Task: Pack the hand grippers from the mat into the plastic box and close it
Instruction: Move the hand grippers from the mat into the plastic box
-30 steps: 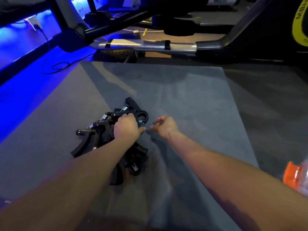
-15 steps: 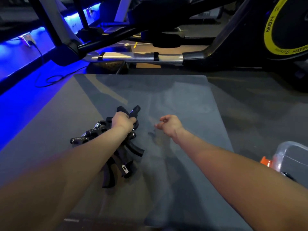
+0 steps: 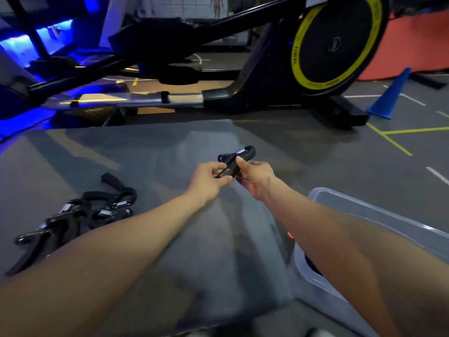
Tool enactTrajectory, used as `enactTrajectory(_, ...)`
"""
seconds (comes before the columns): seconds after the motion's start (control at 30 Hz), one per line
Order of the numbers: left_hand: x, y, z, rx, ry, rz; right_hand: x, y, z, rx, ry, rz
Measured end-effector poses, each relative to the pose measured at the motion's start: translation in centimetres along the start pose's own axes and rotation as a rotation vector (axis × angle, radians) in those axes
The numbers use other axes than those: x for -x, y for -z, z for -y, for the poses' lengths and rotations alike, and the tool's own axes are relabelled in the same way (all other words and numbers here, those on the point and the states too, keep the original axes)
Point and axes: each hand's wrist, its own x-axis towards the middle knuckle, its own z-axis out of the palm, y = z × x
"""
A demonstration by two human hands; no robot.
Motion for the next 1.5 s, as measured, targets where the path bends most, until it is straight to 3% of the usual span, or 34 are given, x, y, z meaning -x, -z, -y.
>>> enactTrajectory(0.43, 2.4, -16.5, -3.9, -0.164, -0.266, 0.411, 1.8, 19.1, 1.8, 0.008, -0.107, -0.359)
enactTrajectory(0.57, 2.6, -19.7, -3.3, -0.233, -0.335, 0.419, 2.4, 23.7, 0.2, 0.110, -0.119, -0.458)
enactTrajectory(0.73, 2.2, -21.3, -0.8, -0.619, -0.284, 0.440, 3.0, 27.8, -3.3, 0.202, -0.249, -0.524)
enactTrajectory(0.9, 1.7, -22.3, 0.1, -0.726, -0.247, 0.480, 1.0, 29.8, -7.1, 0.249, -0.326, -0.505)
enactTrajectory(1.2, 0.4, -22.4, 1.5, -0.648, -0.265, 0.466, -0.6, 27.5, -8.7, 0.151, -0.392, -0.437)
enactTrajectory(1.5, 0.0, -22.0, 1.6, -0.646, -0.267, 0.501, -0.9, 28.2, -10.6, 0.342, -0.311, -0.492)
